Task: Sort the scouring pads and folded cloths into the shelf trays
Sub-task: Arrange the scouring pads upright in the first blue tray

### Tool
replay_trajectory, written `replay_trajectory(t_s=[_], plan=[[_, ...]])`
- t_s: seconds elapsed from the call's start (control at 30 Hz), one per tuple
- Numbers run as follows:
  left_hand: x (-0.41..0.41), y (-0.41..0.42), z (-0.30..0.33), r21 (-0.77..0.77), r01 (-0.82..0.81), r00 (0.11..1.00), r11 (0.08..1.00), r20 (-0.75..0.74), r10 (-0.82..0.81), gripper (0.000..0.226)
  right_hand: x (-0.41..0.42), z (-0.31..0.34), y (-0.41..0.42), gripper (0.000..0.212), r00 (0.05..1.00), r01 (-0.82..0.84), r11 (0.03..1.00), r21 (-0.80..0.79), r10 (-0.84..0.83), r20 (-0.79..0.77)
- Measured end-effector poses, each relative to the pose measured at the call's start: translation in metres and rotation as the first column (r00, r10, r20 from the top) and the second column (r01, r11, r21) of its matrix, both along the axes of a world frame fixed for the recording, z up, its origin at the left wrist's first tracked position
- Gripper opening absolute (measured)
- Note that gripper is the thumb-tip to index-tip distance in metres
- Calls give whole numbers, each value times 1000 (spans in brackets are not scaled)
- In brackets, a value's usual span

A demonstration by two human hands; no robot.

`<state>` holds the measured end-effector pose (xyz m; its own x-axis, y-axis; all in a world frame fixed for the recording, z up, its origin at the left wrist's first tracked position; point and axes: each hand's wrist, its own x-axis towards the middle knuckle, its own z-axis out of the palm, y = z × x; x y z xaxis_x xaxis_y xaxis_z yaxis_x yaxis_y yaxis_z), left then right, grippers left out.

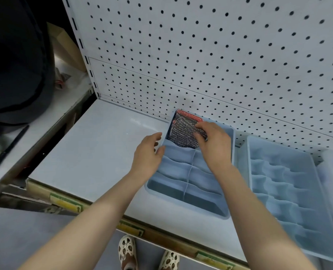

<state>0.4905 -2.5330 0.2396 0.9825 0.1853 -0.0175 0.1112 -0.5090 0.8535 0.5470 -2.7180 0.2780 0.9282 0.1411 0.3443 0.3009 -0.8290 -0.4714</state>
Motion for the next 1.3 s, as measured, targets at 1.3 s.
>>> replay_trajectory(t_s=[1.3], plan=[[-4, -229, 73, 368, 453, 818, 812, 191, -543, 40, -151, 64, -379, 51, 732, 638, 750, -175, -661, -166]])
